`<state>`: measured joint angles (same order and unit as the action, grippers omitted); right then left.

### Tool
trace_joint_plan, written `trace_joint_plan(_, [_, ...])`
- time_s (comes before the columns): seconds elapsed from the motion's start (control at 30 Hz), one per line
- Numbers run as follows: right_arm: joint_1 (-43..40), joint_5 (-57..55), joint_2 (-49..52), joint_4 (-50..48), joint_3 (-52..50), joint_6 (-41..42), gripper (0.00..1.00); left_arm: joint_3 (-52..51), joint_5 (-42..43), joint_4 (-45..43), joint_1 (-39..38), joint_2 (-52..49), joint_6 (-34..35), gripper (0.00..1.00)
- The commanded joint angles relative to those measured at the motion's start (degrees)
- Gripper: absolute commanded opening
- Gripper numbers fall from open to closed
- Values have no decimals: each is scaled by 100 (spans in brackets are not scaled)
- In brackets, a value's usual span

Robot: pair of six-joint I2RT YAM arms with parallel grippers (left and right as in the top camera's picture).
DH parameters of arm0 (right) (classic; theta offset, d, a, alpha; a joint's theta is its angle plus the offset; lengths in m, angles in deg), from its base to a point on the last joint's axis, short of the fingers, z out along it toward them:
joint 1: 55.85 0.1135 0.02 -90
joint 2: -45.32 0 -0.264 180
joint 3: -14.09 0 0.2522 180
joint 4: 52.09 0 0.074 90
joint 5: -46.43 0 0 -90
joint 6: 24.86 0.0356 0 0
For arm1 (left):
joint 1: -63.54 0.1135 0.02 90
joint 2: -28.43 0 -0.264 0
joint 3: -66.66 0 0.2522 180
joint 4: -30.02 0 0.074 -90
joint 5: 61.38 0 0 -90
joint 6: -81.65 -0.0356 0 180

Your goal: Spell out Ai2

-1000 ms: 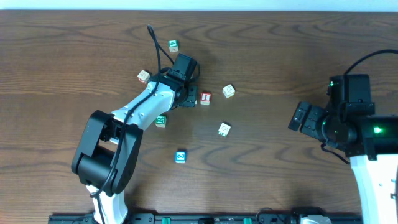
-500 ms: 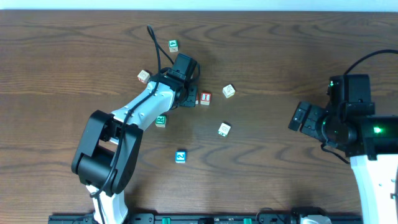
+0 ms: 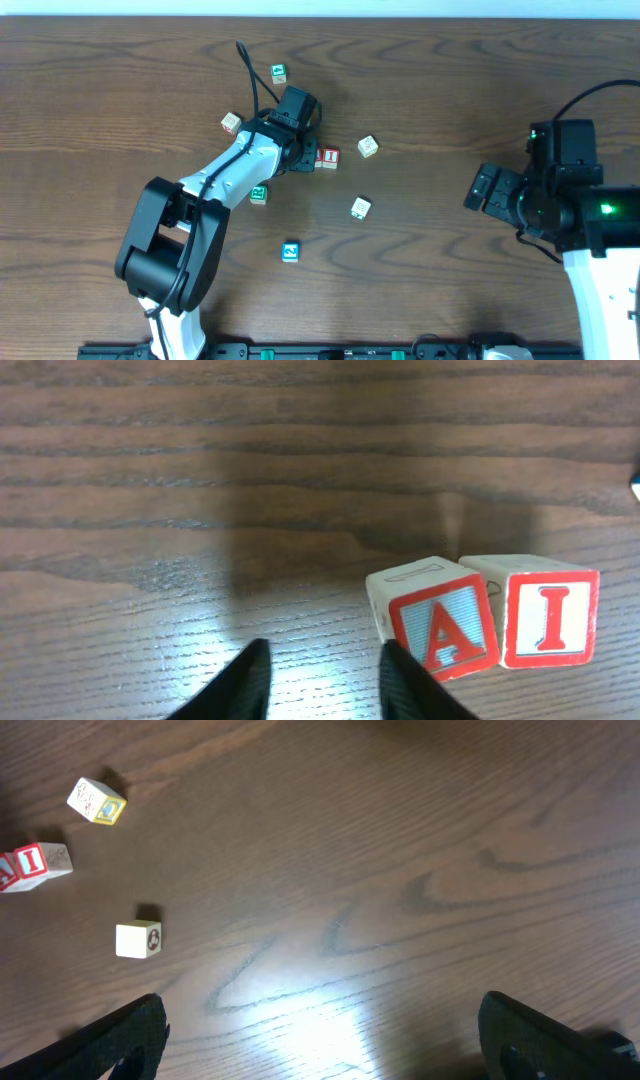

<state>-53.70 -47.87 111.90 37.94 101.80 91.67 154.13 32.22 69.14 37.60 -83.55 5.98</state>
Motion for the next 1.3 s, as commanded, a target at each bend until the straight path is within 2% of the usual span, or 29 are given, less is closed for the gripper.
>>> trace_joint_plan(0.0, [-24, -2, -37, -2, -22, -46, 99, -44, 9, -24, -2, -52, 2, 39])
trace_joint_plan(0.23, [-24, -2, -37, -2, -22, -46, 99, -44, 7, -59, -2, -52, 4, 43])
trace_joint_plan(0.6, [-24, 0, -37, 0, -24, -46, 99, -44, -98, -59, -2, -52, 2, 44])
trace_joint_plan(0.67, [-24, -2, -37, 2, -24, -46, 99, -42, -199, -57, 15, -50, 0, 47])
trace_joint_plan(0.83, [-24, -2, -37, 15, -24, -46, 99, 111, -212, 271, 258, 28, -22, 46])
trace_joint_plan(1.0, [-24, 7, -37, 26, -24, -46, 99, 372, -210, 946, 614, 492, -131, 46])
trace_joint_plan(1.27, [275, 22, -286, 87, -24, -48, 99, 404, -385, 1556, 951, 2124, -278, 58])
